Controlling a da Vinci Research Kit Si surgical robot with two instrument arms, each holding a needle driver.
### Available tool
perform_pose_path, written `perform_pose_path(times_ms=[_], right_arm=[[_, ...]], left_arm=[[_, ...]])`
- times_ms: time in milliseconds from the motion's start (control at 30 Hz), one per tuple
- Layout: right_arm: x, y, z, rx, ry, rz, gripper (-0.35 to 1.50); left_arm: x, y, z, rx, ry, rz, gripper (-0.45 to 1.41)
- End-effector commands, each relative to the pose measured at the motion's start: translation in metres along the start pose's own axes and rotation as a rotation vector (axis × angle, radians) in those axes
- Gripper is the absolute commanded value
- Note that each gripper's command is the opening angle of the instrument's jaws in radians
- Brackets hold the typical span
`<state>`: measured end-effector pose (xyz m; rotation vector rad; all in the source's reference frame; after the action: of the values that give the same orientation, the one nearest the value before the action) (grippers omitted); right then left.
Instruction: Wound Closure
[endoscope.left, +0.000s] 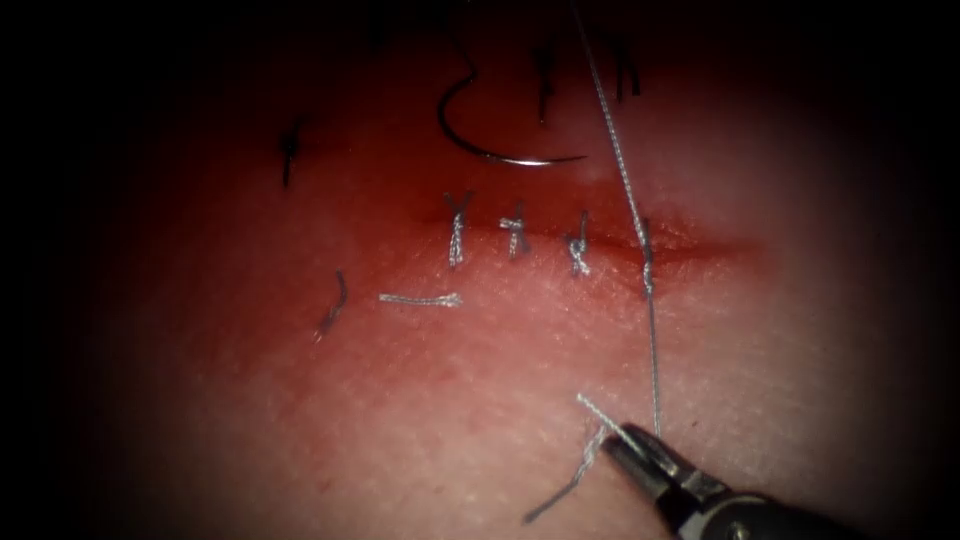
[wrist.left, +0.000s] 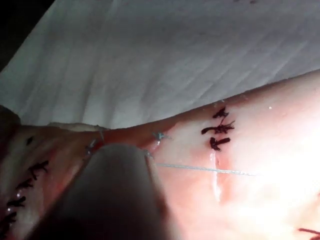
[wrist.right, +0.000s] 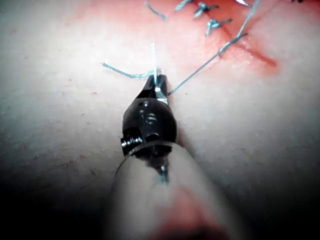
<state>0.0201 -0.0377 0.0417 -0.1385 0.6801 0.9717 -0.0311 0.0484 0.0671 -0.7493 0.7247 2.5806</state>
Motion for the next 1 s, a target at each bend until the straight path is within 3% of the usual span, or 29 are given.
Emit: perform_pose_path(times_ms=[33,167,200,300,467,733,800,867,967,1000], right_arm=[[0.0005,-0.0001,0.0008,-0.001,0.028,0.008,-0.35],[0.0014,0.0019,0.0013,-0.003,0.098,-0.046,-0.35],[0.0016,0.0023,0.0016,0.011,0.107,-0.057,-0.2],[0.0018,0.0032,0.0022,0.028,0.15,-0.084,0.79],[0.0024,0.0042,0.0026,0.033,0.173,-0.097,1.21],[0.0044,0.0056,0.0006,0.087,0.234,-0.093,1.31],[0.005,0.0064,0.0001,0.119,0.231,-0.094,1.2],[0.0069,0.0086,-0.0001,0.267,0.247,-0.116,0.84],[0.01,0.0114,0.0007,0.383,0.283,-0.273,1.03],[0.011,0.0122,0.001,0.397,0.29,-0.308,0.99]], left_arm=[[0.0007,-0.0002,0.0005,0.002,0.013,0.011,-0.45],[0.0013,0.0014,-0.0016,-0.043,0.044,-0.015,-0.45],[0.0015,0.0019,-0.0023,-0.053,0.049,-0.018,-0.45],[0.0021,0.0031,-0.0044,-0.079,0.063,-0.014,-0.45],[0.0037,0.0059,-0.0097,-0.115,0.095,-0.008,-0.45],[0.006,0.0091,-0.0177,-0.153,0.134,0.015,-0.45],[0.0064,0.01,-0.0203,-0.16,0.135,0.026,-0.45],[0.0066,0.0116,-0.024,-0.17,0.143,0.04,-0.45],[0.0064,0.0143,-0.0284,-0.184,0.14,0.064,-0.45],[0.0063,0.0149,-0.0292,-0.188,0.138,0.072,-0.45]])
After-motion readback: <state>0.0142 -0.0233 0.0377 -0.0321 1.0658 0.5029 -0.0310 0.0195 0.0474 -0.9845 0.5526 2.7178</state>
